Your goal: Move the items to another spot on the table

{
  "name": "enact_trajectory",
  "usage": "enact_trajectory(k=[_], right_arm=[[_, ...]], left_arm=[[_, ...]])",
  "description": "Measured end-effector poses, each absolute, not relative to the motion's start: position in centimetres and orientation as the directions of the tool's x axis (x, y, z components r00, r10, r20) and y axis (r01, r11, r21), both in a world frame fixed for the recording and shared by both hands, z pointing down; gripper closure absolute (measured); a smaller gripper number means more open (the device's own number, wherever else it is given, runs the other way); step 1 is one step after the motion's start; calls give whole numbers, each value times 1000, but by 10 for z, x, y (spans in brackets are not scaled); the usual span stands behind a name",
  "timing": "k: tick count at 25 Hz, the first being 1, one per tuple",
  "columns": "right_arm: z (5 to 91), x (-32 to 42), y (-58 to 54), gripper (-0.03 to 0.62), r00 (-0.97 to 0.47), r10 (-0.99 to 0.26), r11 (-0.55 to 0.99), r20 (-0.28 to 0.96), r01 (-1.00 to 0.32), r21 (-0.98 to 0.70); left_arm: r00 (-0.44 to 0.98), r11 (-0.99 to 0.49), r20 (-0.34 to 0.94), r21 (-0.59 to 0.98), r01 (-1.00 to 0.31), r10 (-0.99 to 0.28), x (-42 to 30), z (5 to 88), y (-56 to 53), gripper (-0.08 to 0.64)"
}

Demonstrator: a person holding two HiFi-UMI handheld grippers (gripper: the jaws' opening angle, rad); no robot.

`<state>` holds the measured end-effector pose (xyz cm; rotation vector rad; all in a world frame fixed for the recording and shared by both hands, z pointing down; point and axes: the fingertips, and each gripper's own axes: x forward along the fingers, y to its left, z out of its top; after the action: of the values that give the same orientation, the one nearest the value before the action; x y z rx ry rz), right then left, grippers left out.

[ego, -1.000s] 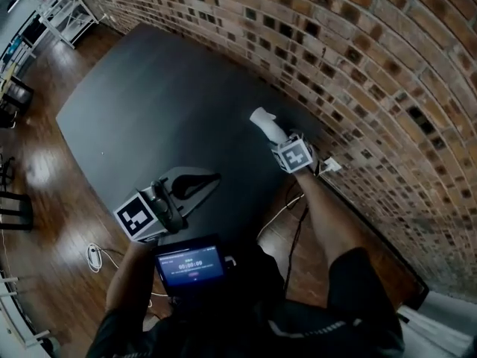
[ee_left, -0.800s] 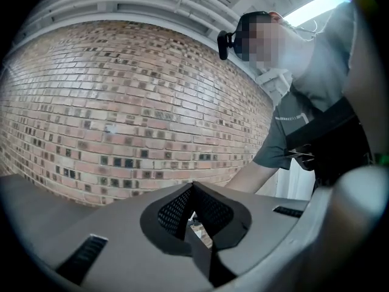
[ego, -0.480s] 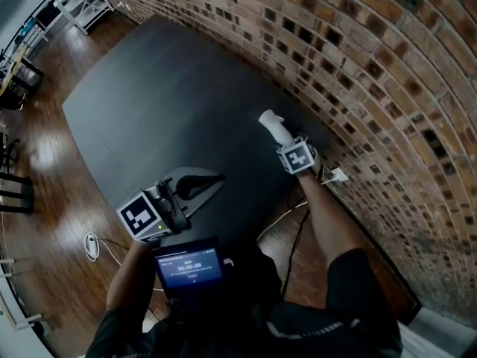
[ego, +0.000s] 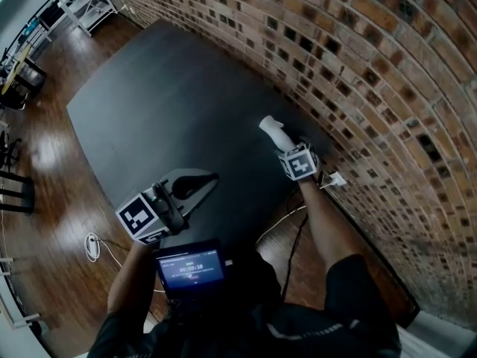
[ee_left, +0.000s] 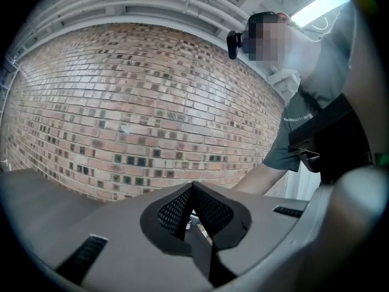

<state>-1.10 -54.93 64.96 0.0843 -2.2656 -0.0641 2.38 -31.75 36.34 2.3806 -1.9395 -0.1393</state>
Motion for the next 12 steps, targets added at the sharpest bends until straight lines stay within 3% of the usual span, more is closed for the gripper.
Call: enact_trajectory(k=[6,8,10,12], right_arm=[[616,22,-555,266,-697,-152,987,701,-148,68],[593,37,-546,364,-737,-148,986,659,-162,41],[565,53,-536,416,-781,-158,984,605,-174,33],[533,68,-527,537,-825,-183,980,535,-199,29]], left_arm=[[224,-227,-36,106,-968,-974,37,349,-301,566],[241,-244,-44,103,-964,-970,46,346,-294,566],[261,-264,-48,89,-960,-964,55,342,-287,566],[286,-289,-51,72,-955,-957,60,335,-281,566]])
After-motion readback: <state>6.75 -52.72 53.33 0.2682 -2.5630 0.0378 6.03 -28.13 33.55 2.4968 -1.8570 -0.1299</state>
